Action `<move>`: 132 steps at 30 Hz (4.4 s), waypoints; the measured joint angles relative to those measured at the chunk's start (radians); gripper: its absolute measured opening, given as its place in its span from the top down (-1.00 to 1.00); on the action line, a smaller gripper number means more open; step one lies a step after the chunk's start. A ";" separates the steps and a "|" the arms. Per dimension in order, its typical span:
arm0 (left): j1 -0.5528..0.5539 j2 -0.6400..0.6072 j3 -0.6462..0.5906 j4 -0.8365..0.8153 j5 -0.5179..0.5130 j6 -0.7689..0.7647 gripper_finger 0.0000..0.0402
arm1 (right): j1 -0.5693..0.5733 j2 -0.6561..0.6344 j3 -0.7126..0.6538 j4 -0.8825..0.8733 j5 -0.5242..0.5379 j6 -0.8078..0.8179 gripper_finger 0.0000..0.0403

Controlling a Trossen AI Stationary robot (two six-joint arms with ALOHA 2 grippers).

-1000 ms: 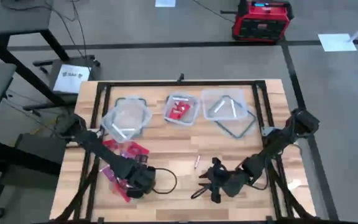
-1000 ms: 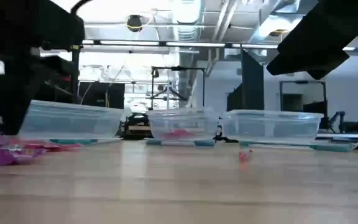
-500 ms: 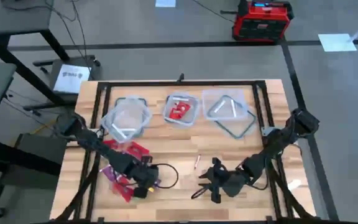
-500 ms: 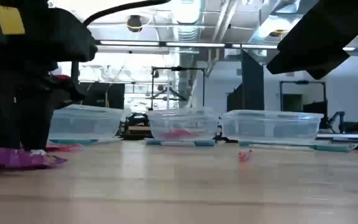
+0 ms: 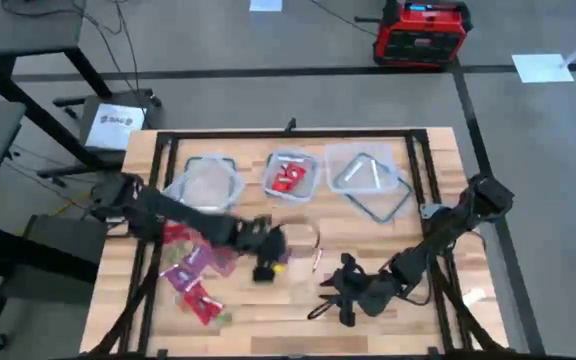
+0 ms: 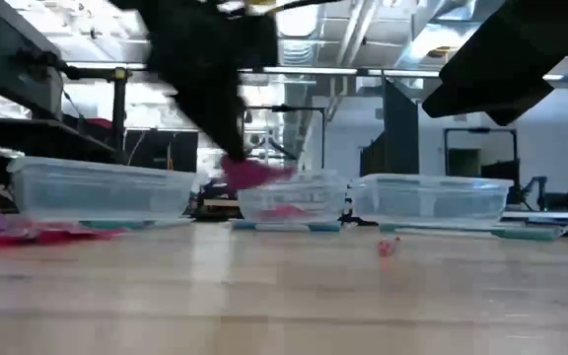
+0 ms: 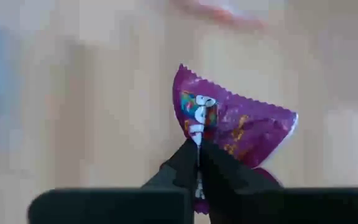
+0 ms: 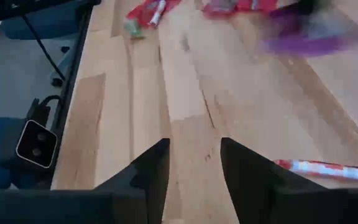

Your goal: Sort candy

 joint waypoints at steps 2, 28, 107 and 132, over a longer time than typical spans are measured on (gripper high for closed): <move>0.077 0.000 0.048 0.004 -0.009 0.068 1.00 | 0.000 0.000 0.000 0.000 0.000 0.000 0.34; 0.437 -0.024 0.119 -0.031 0.107 0.167 0.08 | 0.000 0.000 0.000 -0.019 0.006 -0.003 0.34; -0.108 -0.097 -0.203 0.503 0.317 -0.396 0.96 | 0.002 0.000 0.000 0.040 -0.003 -0.052 0.34; -0.097 -0.097 -0.276 0.184 0.372 -0.624 0.38 | 0.003 0.000 0.000 0.045 -0.002 -0.052 0.34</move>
